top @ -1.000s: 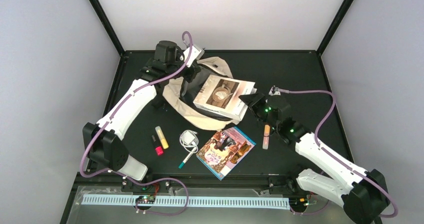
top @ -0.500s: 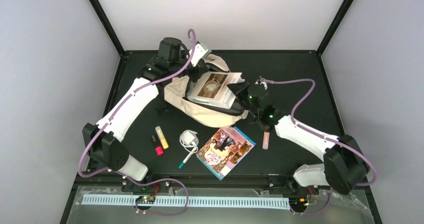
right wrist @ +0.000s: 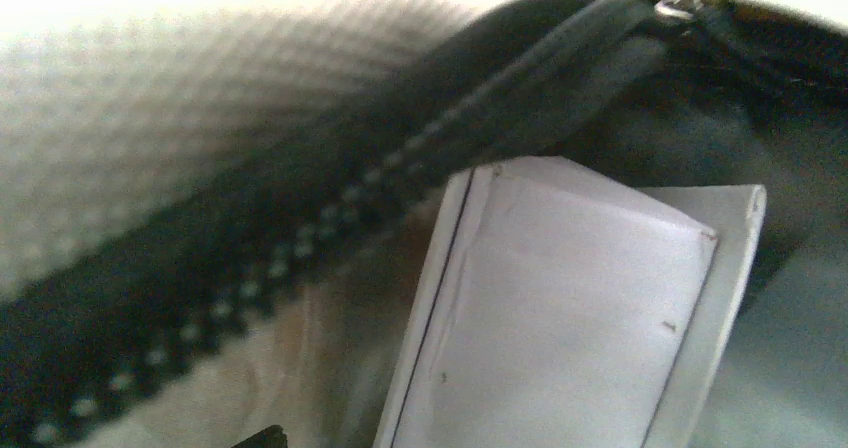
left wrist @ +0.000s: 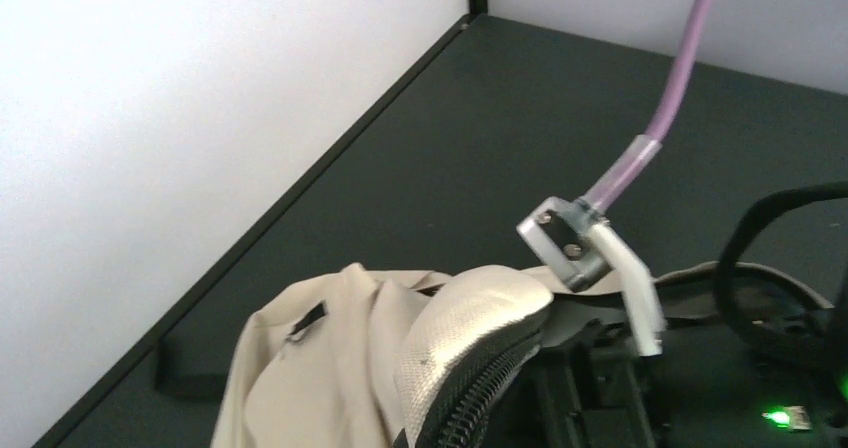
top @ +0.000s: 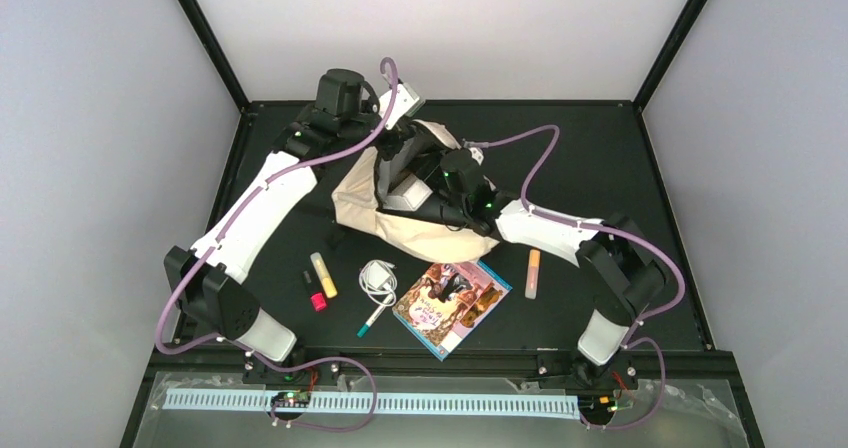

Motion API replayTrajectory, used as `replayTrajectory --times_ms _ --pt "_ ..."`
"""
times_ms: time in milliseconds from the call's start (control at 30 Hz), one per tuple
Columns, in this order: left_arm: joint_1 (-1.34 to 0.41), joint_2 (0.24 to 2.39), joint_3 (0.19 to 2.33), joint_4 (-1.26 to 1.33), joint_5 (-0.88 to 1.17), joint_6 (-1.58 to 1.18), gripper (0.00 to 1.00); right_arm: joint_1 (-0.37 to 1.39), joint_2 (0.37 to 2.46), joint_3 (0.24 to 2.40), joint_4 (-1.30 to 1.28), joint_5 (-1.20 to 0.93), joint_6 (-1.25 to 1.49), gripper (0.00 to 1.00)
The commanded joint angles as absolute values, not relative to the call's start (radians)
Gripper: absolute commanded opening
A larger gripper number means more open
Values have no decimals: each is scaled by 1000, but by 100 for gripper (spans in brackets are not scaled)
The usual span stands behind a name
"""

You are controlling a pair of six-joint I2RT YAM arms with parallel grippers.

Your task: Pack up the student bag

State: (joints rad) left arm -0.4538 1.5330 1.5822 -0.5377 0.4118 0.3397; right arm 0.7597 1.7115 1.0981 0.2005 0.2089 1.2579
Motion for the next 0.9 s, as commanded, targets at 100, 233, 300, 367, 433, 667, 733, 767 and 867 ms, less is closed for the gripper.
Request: replayTrajectory --times_ms 100,233,300,367,433,667,733,767,867 --pt "-384 1530 1604 -459 210 389 2 764 1628 1133 -22 179 994 81" --pt "-336 1547 1598 -433 182 379 2 764 1507 1156 -135 107 773 92" --pt "-319 1554 1594 -417 169 378 1 763 1457 1206 -234 52 641 98" --pt "-302 1559 1589 -397 162 377 2 763 1420 1262 -406 41 543 100" --pt "-285 1564 1586 -381 159 376 2 764 1387 1304 -569 73 475 100" --pt "-273 1556 1554 -383 195 383 2 758 1300 1246 -862 93 471 100" --pt "-273 1544 1532 -382 204 386 2 750 1298 1180 -881 61 511 99" --pt "-273 1538 1519 -382 208 388 2 744 1295 1144 -875 42 536 98" --pt "-273 1522 1486 -392 222 392 2 713 1273 1015 -780 -82 596 91"
